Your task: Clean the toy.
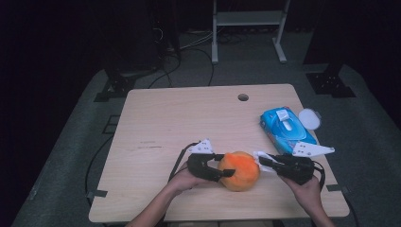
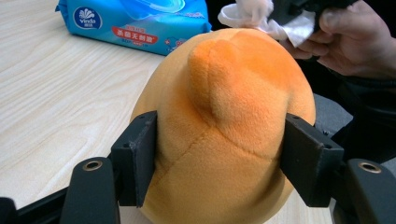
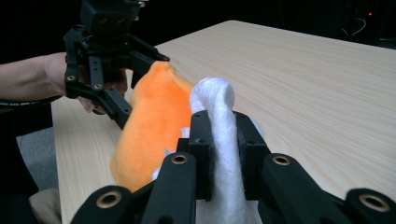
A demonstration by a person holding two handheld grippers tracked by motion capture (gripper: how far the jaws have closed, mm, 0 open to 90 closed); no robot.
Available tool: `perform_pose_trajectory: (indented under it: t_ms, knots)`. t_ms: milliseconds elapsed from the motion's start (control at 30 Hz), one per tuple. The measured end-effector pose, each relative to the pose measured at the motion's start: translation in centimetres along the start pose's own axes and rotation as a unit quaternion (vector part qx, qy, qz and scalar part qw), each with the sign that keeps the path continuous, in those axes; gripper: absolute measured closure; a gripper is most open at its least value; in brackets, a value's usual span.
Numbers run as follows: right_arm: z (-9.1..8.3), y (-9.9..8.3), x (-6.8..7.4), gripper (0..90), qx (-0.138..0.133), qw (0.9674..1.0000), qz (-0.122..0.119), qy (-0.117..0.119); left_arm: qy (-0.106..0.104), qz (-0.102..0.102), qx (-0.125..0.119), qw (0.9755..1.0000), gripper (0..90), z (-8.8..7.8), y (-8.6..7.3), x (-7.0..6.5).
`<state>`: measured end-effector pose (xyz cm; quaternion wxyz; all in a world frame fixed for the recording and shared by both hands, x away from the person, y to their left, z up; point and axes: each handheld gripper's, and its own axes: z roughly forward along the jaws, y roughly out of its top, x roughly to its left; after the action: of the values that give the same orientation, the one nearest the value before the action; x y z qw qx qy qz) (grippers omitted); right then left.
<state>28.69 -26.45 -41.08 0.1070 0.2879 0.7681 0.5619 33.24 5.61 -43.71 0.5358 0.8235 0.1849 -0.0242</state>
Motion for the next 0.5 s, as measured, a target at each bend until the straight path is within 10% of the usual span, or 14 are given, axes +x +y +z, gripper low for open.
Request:
perform_pose_trajectory:
  t_ms: [500]
  knots:
    - [5.3, 3.1, 3.2, 79.1, 0.016, 0.9966, -0.071, 0.039, 0.019, -0.018, -0.005, 0.9996, 32.2, 0.5, 0.2, -0.4]
